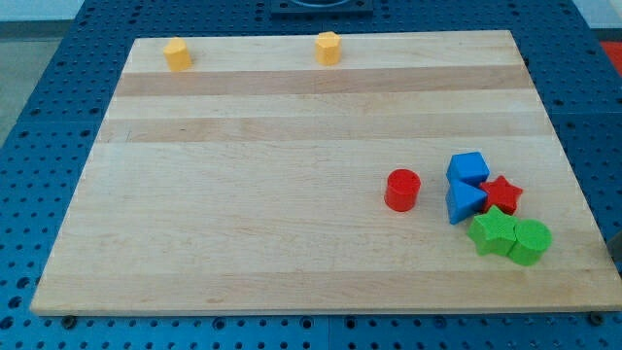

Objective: Drag the red star and blue cube towards top side

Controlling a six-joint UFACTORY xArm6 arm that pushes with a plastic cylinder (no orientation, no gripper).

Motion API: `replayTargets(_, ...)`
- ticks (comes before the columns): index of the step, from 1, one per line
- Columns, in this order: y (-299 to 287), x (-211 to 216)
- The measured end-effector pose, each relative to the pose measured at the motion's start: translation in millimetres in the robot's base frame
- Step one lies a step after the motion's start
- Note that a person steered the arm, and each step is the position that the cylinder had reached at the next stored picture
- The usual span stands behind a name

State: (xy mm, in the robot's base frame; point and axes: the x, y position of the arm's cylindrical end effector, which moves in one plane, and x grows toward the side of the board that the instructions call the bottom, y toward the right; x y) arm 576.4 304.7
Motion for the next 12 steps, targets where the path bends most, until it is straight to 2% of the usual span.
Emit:
replayTargets(3, -59.6, 0.1)
replayTargets(10, -104.8, -52.1)
replayTargets(12, -132.4, -52.1)
